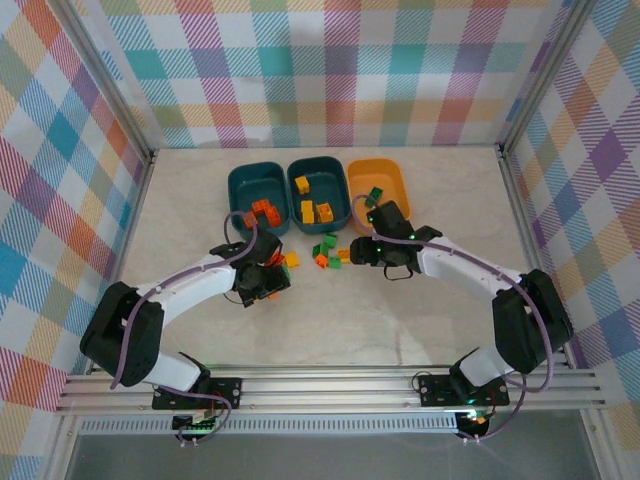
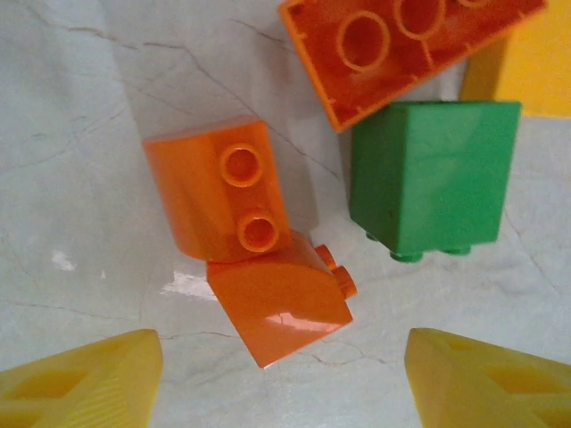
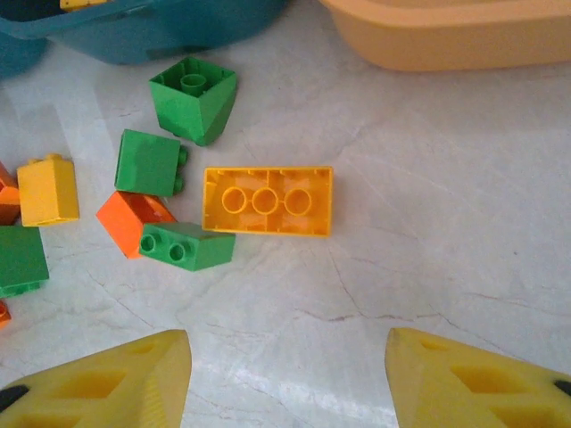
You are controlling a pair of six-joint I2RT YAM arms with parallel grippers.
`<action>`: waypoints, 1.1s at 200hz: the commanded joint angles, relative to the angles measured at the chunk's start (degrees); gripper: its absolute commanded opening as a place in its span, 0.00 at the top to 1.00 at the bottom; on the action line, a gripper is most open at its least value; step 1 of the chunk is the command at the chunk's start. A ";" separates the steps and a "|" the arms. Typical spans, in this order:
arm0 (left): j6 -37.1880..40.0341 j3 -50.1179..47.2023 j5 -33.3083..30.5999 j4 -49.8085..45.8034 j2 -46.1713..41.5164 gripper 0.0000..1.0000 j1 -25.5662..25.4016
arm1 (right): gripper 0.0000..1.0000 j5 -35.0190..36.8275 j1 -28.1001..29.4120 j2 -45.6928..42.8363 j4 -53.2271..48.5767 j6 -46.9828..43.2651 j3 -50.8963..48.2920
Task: Sort the legos into containers by color
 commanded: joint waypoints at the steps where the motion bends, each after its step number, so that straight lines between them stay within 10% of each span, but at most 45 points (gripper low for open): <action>1: -8.09 -1.89 -1.62 1.88 -0.19 0.31 -0.16 | 0.41 -0.30 -0.09 -1.80 1.60 1.01 -0.69; 110: -11.14 -0.63 -2.82 4.17 6.07 0.59 -0.24 | 0.41 -0.41 -0.11 -2.55 1.52 0.37 -2.78; 220: -0.09 11.72 -6.62 -5.19 -9.38 0.75 -1.19 | 0.41 0.91 -0.14 -4.17 -0.09 -0.37 -2.48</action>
